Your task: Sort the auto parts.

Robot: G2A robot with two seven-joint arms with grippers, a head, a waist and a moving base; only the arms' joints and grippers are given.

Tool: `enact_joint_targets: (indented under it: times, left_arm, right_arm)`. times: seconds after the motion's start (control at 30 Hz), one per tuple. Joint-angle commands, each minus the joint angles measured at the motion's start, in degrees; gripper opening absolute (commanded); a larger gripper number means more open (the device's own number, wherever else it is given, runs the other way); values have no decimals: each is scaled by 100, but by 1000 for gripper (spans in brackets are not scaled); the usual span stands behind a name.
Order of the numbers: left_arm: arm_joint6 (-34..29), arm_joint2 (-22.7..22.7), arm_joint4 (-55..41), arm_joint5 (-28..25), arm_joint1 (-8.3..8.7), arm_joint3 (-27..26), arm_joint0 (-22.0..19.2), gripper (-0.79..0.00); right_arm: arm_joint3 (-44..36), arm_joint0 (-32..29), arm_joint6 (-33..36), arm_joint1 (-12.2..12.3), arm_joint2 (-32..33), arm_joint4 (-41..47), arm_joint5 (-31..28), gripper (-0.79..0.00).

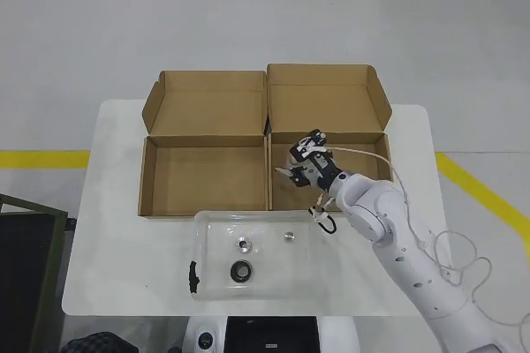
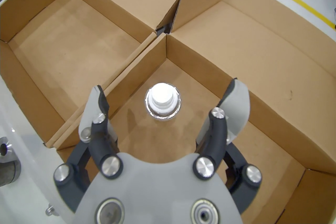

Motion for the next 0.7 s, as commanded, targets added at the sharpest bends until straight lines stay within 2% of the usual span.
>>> enact_joint_targets:
  times: [0.0,0.3,0.47,0.67]
  left_arm:
    - [0,0,0,0,0,0,0,0]
    - [0,0,0,0,0,0,0,0]
    - [0,0,0,0,0,0,0,0]
    - [0,0,0,0,0,0,0,0]
  right_arm:
    - [-381,-208,100,52,167,-97,-119,0]
    - [-1972,-1438,366,279,799,-516,-915,0]
    - [-2595,-2057,411,368,783,-885,-1504,0]
    - [-2902,-2538,399,434,566,-1393,-1969,0]
